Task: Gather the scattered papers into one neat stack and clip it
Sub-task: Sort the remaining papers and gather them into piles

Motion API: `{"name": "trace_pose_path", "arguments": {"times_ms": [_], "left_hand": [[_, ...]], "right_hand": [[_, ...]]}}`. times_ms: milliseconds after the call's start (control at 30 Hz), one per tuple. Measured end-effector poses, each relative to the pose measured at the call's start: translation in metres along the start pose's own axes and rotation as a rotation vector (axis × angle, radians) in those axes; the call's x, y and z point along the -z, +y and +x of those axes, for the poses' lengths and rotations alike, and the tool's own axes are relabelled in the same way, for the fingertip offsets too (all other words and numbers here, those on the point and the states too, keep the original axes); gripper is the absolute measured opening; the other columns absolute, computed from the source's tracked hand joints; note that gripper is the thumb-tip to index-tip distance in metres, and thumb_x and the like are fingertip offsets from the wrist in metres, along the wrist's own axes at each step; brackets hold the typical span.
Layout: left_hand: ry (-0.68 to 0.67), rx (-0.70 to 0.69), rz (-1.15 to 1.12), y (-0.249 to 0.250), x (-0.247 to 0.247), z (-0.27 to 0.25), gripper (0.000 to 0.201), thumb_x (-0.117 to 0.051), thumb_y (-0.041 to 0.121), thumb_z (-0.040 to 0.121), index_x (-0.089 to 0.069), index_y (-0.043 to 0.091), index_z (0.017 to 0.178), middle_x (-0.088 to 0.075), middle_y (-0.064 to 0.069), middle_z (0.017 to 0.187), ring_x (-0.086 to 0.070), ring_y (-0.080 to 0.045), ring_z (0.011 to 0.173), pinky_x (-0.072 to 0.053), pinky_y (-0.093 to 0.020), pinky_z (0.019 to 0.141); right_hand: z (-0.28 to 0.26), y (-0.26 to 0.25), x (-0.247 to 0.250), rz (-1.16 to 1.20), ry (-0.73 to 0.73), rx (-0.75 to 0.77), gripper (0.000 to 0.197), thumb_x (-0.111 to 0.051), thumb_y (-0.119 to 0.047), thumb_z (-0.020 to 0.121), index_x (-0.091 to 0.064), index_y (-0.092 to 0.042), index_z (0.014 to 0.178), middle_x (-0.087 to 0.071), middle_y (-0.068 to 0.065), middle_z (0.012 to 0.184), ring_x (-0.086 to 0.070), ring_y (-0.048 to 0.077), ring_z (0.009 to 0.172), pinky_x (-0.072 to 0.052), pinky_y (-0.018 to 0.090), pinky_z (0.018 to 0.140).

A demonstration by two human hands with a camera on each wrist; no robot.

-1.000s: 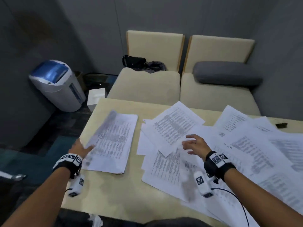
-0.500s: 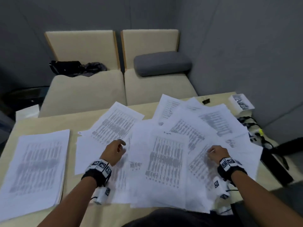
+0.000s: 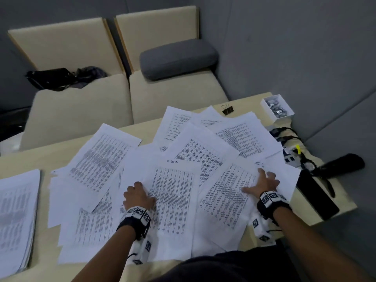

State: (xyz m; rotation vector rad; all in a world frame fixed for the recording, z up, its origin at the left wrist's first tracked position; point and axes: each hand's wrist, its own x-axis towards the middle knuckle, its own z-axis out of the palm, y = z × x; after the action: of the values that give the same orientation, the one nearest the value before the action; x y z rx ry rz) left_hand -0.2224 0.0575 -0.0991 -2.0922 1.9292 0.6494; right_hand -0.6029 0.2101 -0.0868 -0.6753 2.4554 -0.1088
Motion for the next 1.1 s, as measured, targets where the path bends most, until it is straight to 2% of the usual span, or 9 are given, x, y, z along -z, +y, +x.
{"name": "trace_pose_path", "arguments": {"times_ms": [200,300,400,500,633,733,900,1000,1100], "left_hand": [[-0.053,0.065,-0.238,0.007,0.004,-0.003,0.062,-0.081,0.017,0.073,-0.042,0.004,0.12,-0.061,-0.018,0.112,-0.063,-0.037,0.098,-0.055,-0.039,0.083],[-0.1,-0.033,-0.272,0.016,0.01,-0.001,0.045,-0.076,0.019,0.078,-0.056,0.002,0.114,-0.066,-0.015,0.108,-0.065,-0.034,0.096,-0.052,-0.033,0.077],[-0.089,-0.108,-0.397,0.026,0.017,0.004,0.03,-0.069,0.019,0.084,-0.065,0.006,0.11,-0.071,-0.016,0.103,-0.067,-0.032,0.092,-0.055,-0.039,0.082],[-0.136,-0.117,-0.437,0.032,0.016,0.007,0.027,-0.064,0.017,0.087,-0.063,0.006,0.111,-0.07,-0.017,0.104,-0.066,-0.033,0.094,-0.054,-0.04,0.083],[-0.196,-0.119,-0.48,0.035,0.01,0.008,0.03,-0.06,0.014,0.088,-0.062,0.005,0.116,-0.069,-0.017,0.111,-0.065,-0.033,0.1,-0.053,-0.044,0.091],[-0.172,-0.111,-0.583,0.038,0.017,0.001,0.024,-0.057,0.011,0.09,-0.064,0.004,0.112,-0.07,-0.019,0.106,-0.066,-0.033,0.096,-0.053,-0.043,0.089],[-0.129,-0.243,-0.875,0.049,0.055,-0.03,0.008,-0.063,0.013,0.077,-0.063,0.012,0.07,-0.066,0.004,0.061,-0.062,-0.019,0.059,-0.056,-0.039,0.068],[-0.186,-0.273,-1.071,0.055,0.075,-0.045,0.014,-0.064,0.002,0.083,-0.07,0.002,0.096,-0.075,0.0,0.081,-0.072,-0.011,0.07,-0.057,-0.025,0.061],[-0.293,-0.282,-1.169,0.06,0.089,-0.053,0.034,-0.055,-0.009,0.083,-0.067,0.001,0.113,-0.074,-0.014,0.104,-0.071,-0.031,0.094,-0.06,-0.042,0.076]], "right_hand": [[0.023,-0.001,0.003,0.17,-0.042,0.082,0.127,-0.095,-0.02,0.055,-0.013,-0.024,0.152,-0.028,0.023,0.148,-0.036,0.041,0.133,-0.04,0.05,0.104],[0.022,-0.004,0.007,0.563,0.019,0.089,0.107,-0.082,-0.002,0.072,-0.014,-0.019,0.152,-0.049,0.023,0.139,-0.05,0.036,0.126,-0.043,0.046,0.103],[0.009,-0.016,0.028,0.923,0.103,0.1,0.071,-0.079,-0.013,0.076,-0.043,-0.027,0.137,-0.065,0.011,0.116,-0.06,0.032,0.114,-0.05,0.044,0.097],[-0.022,-0.044,0.09,0.904,0.005,0.393,0.016,-0.072,-0.016,0.085,-0.068,-0.026,0.097,-0.072,-0.001,0.107,-0.067,0.02,0.1,-0.053,0.029,0.089],[-0.092,-0.085,0.174,0.844,-0.221,0.859,0.018,-0.066,-0.023,0.083,-0.068,-0.028,0.1,-0.073,-0.019,0.1,-0.068,-0.001,0.086,-0.052,0.014,0.078],[-0.112,-0.105,0.195,1.068,-0.283,0.987,0.018,-0.066,-0.026,0.079,-0.074,-0.026,0.095,-0.075,-0.003,0.103,-0.069,0.014,0.098,-0.057,0.026,0.083],[-0.084,-0.129,0.167,1.176,-0.197,0.816,0.021,-0.066,-0.029,0.084,-0.069,-0.024,0.104,-0.076,-0.002,0.101,-0.07,0.016,0.094,-0.057,0.032,0.08],[-0.054,-0.131,0.115,1.012,-0.169,0.678,0.007,-0.064,-0.027,0.092,-0.069,-0.025,0.087,-0.072,-0.016,0.078,-0.062,0.003,0.073,-0.046,0.031,0.07],[-0.037,-0.132,0.065,0.908,-0.223,0.535,0.055,-0.069,-0.056,0.08,-0.064,-0.01,0.11,-0.068,0.005,0.118,-0.061,0.017,0.114,-0.045,0.043,0.102]]}}
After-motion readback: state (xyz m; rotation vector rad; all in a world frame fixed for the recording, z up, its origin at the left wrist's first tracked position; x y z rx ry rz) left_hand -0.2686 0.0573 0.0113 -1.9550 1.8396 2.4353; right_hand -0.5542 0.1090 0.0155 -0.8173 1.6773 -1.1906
